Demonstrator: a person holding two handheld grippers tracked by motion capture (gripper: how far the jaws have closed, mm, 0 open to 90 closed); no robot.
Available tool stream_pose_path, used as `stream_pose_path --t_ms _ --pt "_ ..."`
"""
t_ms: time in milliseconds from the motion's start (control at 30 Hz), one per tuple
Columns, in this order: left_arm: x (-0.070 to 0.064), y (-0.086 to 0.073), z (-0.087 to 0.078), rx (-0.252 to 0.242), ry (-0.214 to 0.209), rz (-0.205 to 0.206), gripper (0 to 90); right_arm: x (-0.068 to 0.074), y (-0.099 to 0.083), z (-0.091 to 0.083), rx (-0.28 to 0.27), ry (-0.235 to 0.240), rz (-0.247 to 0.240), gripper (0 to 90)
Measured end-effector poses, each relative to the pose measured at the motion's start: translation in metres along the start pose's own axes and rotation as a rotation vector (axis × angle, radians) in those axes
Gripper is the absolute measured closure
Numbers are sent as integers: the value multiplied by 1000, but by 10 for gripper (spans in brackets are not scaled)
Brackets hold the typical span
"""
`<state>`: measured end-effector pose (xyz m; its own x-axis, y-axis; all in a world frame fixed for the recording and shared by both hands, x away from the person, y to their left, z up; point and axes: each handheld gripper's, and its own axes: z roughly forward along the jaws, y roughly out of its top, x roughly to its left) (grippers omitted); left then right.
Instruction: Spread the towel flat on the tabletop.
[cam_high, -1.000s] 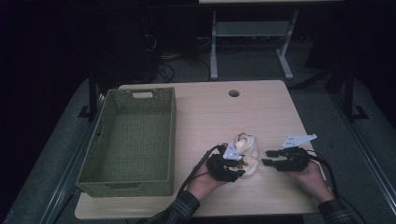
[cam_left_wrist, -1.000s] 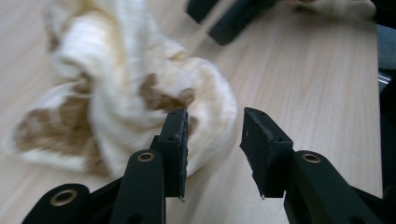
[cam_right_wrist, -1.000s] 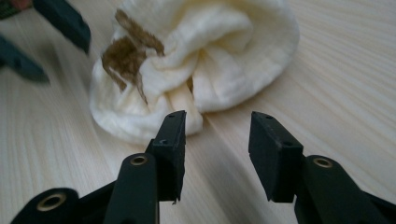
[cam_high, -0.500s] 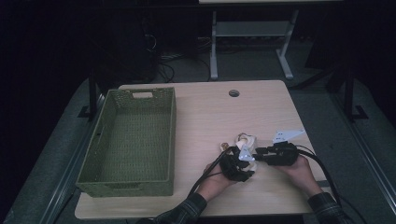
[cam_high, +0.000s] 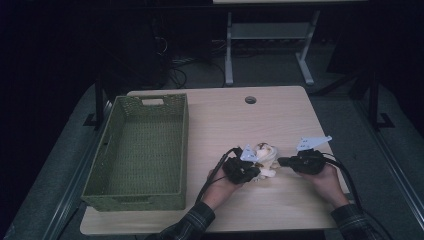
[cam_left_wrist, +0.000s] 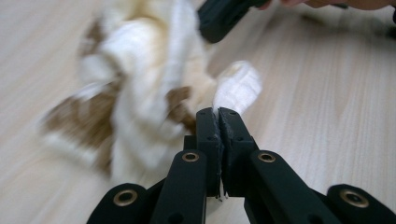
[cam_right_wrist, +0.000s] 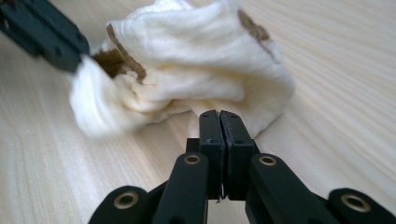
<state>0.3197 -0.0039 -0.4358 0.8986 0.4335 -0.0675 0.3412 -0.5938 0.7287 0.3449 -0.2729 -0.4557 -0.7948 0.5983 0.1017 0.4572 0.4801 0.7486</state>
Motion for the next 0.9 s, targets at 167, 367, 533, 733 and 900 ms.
stream_pose_path --t_ms 167,367,533,733,900 --pt "13 -6 -15 -15 37 -39 873 -6 -2 -9 -11 -21 12 883" --pt "22 -11 -27 -31 84 -84 876 -15 -6 -21 -17 -63 35 886" --pt "26 -13 -29 -26 116 -113 878 -27 -11 -36 -28 -113 53 889" --pt "31 -15 -31 -12 158 -155 880 -42 -19 -49 -25 -175 84 892" --pt "29 -16 -28 -4 140 -153 878 -45 -21 -47 -10 -190 95 891"
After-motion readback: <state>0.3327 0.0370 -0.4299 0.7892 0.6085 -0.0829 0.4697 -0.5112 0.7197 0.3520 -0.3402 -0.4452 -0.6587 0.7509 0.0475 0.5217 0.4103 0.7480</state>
